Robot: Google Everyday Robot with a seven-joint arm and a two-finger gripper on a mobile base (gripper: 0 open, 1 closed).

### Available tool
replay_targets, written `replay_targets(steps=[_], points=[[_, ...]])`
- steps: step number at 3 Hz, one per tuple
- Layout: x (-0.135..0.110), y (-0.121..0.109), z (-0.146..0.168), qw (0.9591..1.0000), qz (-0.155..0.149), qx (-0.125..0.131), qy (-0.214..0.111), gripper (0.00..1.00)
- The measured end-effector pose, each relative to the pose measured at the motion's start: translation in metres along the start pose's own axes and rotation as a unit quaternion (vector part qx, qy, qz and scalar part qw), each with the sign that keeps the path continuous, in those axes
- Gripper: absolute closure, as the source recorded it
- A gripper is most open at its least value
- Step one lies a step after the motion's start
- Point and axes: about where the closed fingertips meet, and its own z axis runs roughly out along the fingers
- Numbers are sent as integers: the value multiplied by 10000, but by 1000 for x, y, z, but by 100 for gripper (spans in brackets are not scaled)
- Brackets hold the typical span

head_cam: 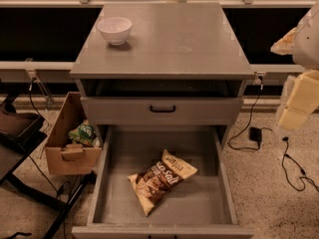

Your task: Pick brown chip bag from middle drawer and place on counter

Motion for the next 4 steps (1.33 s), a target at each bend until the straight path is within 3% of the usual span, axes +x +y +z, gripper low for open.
replay_targets(steps=[2,4], points=[[-5,1,11,9999,-36,78,86,0],[-23,4,168,9991,-80,154,398,0]])
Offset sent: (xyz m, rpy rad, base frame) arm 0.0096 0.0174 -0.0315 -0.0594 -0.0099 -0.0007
